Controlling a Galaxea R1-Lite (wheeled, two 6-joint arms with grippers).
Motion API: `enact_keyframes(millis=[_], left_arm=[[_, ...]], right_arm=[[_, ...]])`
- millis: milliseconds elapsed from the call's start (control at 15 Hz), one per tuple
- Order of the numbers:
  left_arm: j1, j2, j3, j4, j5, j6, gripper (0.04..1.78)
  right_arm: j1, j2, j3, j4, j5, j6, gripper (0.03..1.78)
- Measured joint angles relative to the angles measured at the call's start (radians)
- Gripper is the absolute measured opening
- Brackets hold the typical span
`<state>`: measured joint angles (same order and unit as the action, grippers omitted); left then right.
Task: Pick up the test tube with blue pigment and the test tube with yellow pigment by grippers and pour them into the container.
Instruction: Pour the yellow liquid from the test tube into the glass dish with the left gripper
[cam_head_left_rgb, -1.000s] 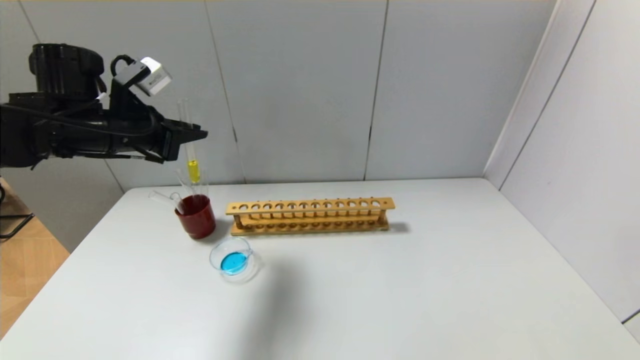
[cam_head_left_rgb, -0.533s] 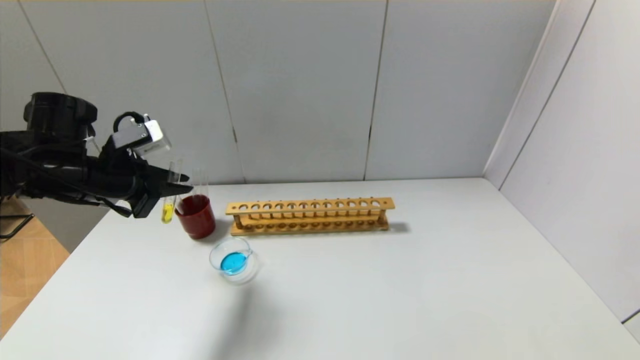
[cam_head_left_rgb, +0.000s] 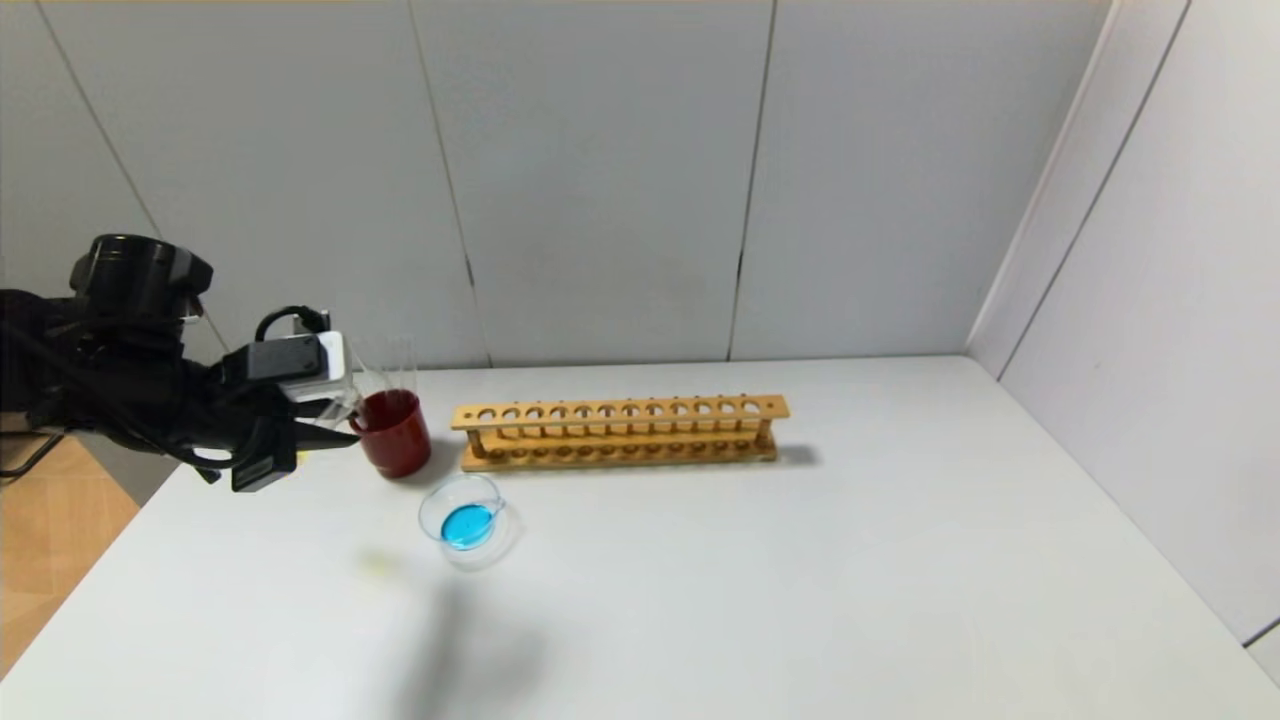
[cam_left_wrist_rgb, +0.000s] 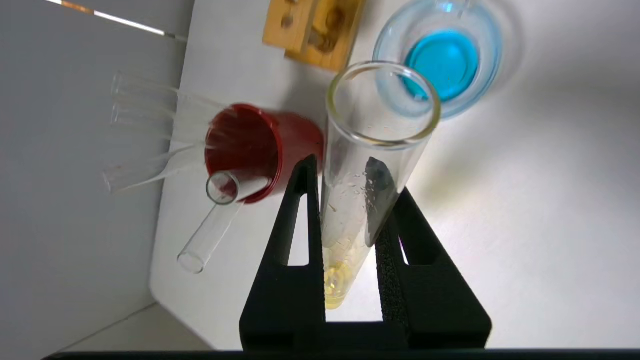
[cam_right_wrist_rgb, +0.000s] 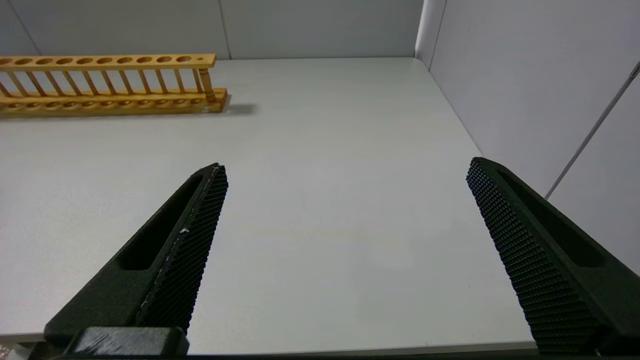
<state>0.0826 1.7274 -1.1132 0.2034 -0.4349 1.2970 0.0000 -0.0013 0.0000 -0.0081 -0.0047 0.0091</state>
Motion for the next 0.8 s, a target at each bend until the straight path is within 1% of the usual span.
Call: enact_keyframes(millis=[133, 333, 467, 800], left_arm=[[-0.002, 0.017, -0.006, 0.001, 0.049, 0.061, 0.34], [-0.024, 0.036, -0.023, 0.001, 0.169, 0.161, 0.34], [-0.053, 0.042, -0.020, 0.001, 0.187, 0.171, 0.34], [-0.111, 0.041, 0.012, -0.004, 0.276, 0.175, 0.34]], right_arm=[[0.000, 0.000, 0.000, -0.001, 0.000, 0.000, 1.75], [0.000, 0.000, 0.000, 0.000, 0.000, 0.000, 1.75], [0.000, 0.000, 0.000, 0.000, 0.000, 0.000, 1.75], [0.000, 0.000, 0.000, 0.000, 0.000, 0.000, 1.75]])
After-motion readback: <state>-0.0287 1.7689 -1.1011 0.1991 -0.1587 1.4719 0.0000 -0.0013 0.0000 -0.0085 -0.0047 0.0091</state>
